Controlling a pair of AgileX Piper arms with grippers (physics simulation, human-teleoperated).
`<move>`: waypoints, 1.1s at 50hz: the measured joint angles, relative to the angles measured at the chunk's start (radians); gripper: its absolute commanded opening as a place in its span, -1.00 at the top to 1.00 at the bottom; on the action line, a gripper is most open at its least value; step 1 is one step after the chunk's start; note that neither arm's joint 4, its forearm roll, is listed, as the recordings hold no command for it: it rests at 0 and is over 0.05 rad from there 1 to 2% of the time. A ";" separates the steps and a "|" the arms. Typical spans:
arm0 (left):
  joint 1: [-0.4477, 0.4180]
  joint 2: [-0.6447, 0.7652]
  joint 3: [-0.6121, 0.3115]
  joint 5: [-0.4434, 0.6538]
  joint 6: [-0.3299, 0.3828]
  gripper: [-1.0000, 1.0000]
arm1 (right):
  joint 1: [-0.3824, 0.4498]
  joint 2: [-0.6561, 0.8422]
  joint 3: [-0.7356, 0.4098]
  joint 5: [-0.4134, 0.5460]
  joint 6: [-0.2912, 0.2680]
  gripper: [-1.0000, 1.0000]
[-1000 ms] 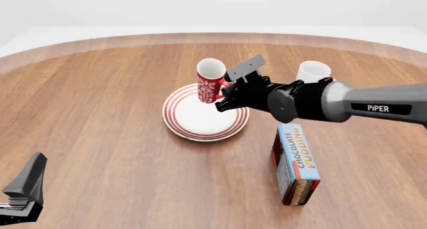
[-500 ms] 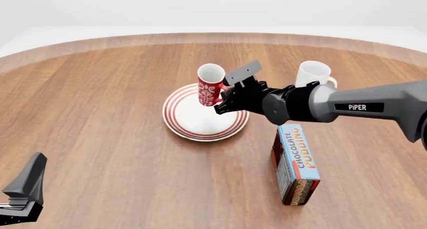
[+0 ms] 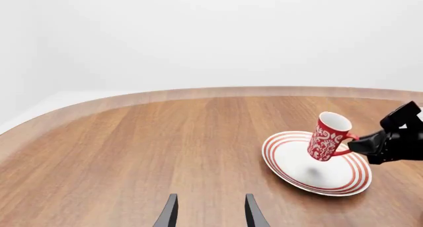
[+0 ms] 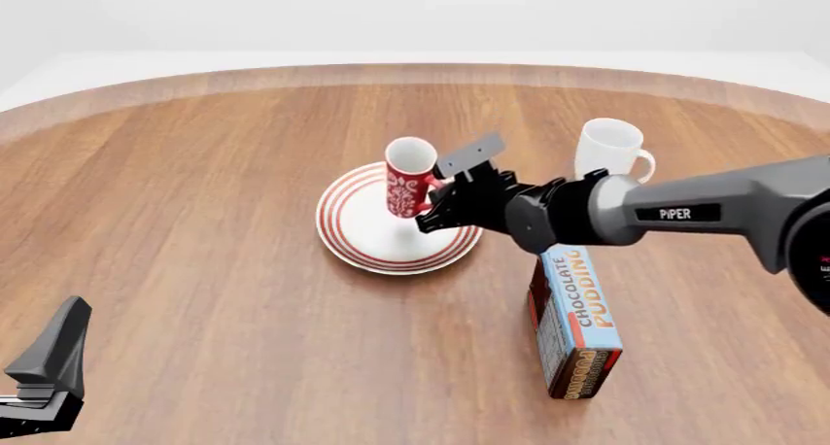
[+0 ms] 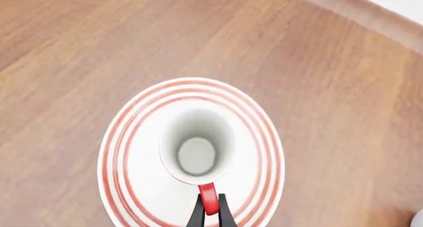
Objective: Pick up the red mug and put it on the plate
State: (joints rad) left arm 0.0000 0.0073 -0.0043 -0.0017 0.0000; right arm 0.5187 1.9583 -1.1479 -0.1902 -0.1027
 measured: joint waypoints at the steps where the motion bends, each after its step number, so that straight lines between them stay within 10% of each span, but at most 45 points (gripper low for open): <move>1: 0.000 0.000 0.000 0.000 0.000 -1.00 | 0.000 0.001 0.000 -0.001 0.001 1.00; 37: 0.000 0.000 0.000 0.000 0.000 -1.00 | 0.003 0.036 0.001 -0.016 0.011 1.00; 38: 0.000 0.000 0.000 0.000 0.000 -1.00 | 0.003 0.036 0.001 -0.017 0.010 -1.00; 55: 0.000 0.000 0.000 0.000 0.000 -1.00 | 0.012 0.039 0.012 -0.032 0.018 -1.00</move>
State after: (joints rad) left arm 0.0000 0.0073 -0.0043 -0.0017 0.0000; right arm 0.5312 1.9976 -1.1361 -0.2223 -0.0843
